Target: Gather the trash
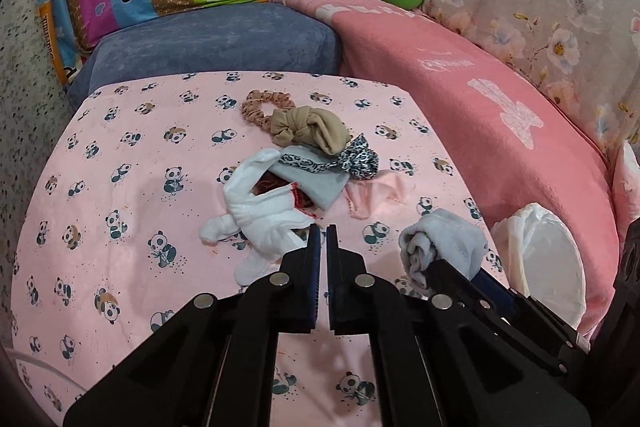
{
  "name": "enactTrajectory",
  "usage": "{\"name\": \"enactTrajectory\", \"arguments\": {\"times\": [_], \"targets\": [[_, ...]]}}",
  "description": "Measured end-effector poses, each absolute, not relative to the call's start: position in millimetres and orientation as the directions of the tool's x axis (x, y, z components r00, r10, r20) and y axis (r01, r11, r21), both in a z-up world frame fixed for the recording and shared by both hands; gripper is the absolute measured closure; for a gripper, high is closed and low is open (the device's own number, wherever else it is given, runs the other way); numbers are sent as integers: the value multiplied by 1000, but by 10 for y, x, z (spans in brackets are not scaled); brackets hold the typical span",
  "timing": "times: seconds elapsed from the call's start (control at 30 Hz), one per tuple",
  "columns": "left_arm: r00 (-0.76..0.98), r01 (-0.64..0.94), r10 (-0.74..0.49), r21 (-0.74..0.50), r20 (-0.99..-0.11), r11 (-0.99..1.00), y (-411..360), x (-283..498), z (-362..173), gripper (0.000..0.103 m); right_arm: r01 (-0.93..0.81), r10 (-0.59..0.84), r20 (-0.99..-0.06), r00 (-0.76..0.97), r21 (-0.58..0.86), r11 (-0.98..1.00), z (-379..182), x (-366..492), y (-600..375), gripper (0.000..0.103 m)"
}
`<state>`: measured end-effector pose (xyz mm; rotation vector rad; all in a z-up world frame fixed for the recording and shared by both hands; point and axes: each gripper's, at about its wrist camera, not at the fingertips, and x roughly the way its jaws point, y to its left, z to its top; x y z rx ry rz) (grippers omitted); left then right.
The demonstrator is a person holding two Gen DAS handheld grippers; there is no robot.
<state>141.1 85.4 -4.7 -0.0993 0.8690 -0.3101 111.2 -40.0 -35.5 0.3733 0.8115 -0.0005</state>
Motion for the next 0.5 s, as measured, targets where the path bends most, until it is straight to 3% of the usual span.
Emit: {"name": "enactTrajectory", "arguments": {"times": [0.5], "targets": [[632, 303, -403, -268, -662, 915, 806, 1027, 336, 102, 176, 100, -628, 772, 362, 916, 52, 601, -843, 73]]}}
